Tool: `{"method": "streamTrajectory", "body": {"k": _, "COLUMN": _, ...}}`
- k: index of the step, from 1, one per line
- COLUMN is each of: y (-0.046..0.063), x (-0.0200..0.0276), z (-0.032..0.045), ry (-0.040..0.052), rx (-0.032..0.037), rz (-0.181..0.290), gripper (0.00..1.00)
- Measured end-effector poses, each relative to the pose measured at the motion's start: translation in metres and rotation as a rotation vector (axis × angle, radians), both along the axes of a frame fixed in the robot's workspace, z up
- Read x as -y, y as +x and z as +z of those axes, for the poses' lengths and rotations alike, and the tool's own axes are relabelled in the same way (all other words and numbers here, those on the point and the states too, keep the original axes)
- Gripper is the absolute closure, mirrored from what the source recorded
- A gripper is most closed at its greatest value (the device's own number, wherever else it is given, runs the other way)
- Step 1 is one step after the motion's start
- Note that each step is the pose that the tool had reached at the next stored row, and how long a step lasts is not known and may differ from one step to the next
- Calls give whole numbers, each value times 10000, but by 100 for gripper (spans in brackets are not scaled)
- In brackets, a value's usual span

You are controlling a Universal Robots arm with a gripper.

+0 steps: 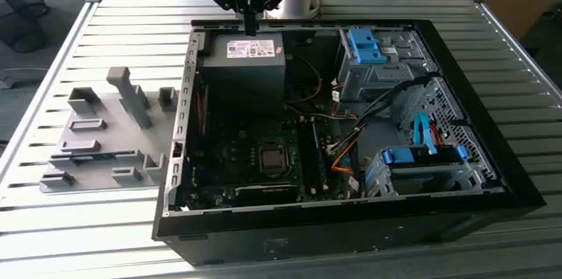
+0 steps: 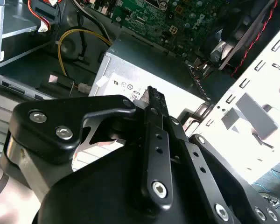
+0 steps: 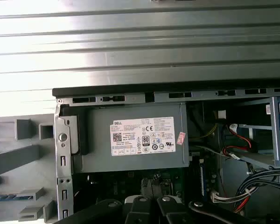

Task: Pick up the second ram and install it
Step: 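Reach for the second ram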

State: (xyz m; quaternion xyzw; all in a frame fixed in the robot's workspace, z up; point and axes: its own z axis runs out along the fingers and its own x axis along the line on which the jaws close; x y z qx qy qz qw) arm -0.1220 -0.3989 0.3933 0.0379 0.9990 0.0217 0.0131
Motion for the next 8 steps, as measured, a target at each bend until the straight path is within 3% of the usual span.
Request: {"method": "streamTrajectory", "body": {"k": 8, "y": -15, "x": 0, "z": 0, "ry": 0, "rx": 0, "rz": -1, "gripper": 90}}
